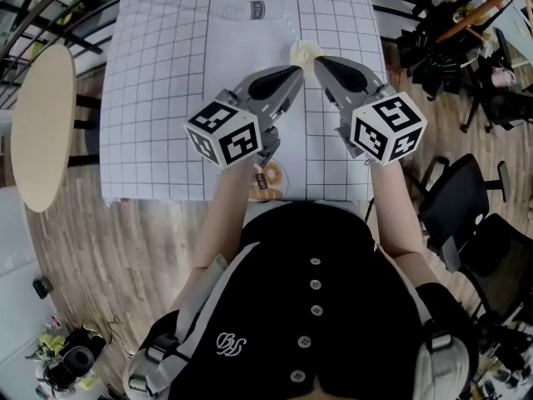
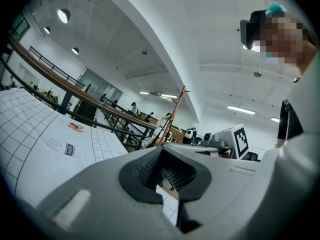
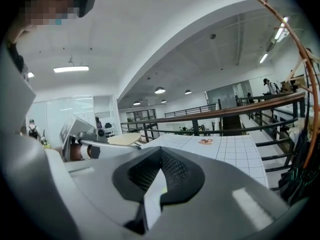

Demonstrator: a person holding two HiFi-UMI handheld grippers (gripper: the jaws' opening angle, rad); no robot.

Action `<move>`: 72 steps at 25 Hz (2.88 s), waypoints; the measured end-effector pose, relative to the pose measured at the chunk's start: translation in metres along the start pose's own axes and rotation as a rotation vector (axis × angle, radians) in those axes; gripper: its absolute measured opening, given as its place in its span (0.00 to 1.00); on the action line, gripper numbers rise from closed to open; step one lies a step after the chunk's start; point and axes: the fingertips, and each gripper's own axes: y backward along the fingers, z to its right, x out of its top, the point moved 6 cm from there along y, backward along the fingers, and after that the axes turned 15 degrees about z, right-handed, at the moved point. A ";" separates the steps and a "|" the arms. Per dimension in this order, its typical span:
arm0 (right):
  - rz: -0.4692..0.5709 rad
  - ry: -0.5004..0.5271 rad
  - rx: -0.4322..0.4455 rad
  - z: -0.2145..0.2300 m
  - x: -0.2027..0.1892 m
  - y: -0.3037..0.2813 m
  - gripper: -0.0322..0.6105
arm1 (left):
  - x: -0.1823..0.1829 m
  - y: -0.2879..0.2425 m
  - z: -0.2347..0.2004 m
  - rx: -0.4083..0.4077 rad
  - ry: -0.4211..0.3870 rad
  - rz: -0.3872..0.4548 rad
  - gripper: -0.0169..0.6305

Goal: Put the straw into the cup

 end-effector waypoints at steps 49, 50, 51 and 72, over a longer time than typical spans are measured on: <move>0.059 -0.103 -0.017 -0.025 -0.012 0.052 0.05 | -0.031 0.010 0.028 -0.066 0.006 -0.109 0.02; 0.057 -0.101 -0.015 -0.025 -0.012 0.051 0.05 | -0.032 0.009 0.028 -0.064 0.006 -0.111 0.02; 0.054 -0.098 -0.013 -0.024 -0.012 0.051 0.05 | -0.032 0.009 0.027 -0.063 0.007 -0.114 0.02; 0.026 -0.085 -0.001 -0.021 -0.014 0.050 0.05 | -0.037 0.006 0.030 -0.063 -0.011 -0.142 0.02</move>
